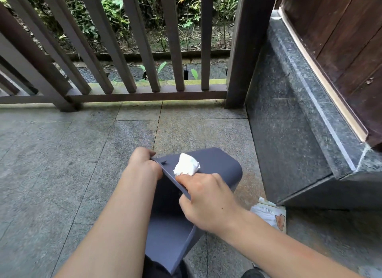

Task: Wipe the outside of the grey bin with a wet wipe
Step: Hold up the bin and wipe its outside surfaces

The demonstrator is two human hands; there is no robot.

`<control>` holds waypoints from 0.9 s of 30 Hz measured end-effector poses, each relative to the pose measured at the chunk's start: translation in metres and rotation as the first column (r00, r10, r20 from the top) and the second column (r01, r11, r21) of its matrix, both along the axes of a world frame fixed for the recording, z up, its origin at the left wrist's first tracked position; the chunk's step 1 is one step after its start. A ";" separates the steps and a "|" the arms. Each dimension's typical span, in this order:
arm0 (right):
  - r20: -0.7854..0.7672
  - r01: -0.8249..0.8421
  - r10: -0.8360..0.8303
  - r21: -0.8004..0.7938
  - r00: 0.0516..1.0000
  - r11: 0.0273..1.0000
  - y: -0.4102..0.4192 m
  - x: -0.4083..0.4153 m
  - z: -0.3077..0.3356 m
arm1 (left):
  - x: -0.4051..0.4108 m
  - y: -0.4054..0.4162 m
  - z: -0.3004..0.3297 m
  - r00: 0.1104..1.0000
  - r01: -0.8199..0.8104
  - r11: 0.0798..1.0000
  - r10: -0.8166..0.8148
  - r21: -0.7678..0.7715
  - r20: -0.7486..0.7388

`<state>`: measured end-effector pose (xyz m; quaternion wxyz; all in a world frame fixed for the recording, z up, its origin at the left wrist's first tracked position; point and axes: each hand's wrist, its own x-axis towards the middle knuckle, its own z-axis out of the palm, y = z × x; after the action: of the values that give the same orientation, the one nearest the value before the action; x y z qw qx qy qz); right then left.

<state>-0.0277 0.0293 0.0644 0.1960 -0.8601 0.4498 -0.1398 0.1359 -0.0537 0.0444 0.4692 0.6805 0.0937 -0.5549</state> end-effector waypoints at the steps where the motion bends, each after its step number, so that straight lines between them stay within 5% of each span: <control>1: -0.011 -0.011 0.011 0.006 1.000 1.000 0.002 0.001 -0.002 | 0.003 0.004 -0.003 0.999 -0.034 0.999 0.034 0.018 -0.041; 8: -0.029 -0.032 0.036 0.129 0.999 0.991 0.000 -0.002 -0.001 | 0.006 0.002 -0.004 0.999 -0.012 1.000 0.012 -0.026 -0.032; 13: 0.074 0.065 -0.088 0.267 0.993 0.962 -0.027 -0.021 0.003 | -0.005 -0.004 0.005 0.960 0.198 0.967 -0.158 -0.163 0.230; 19: 0.013 0.223 -0.239 0.309 0.971 0.925 -0.059 -0.045 -0.009 | 0.003 -0.001 0.052 0.768 0.404 0.879 -0.175 -0.253 0.616; 23: 0.150 0.260 -0.295 0.214 0.944 0.941 -0.065 -0.050 -0.003 | 0.010 0.007 0.079 0.640 0.531 0.788 -0.130 -0.313 0.757; 27: 0.394 0.300 -0.336 0.150 0.856 0.942 -0.060 -0.046 0.016 | 0.001 0.026 0.084 0.622 0.578 0.682 -0.013 -0.447 0.783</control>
<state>-0.0735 -0.0304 0.0802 0.2964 -0.7157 0.5393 -0.3303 0.1369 -0.0274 0.1286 0.5683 0.6326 -0.4278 -0.3063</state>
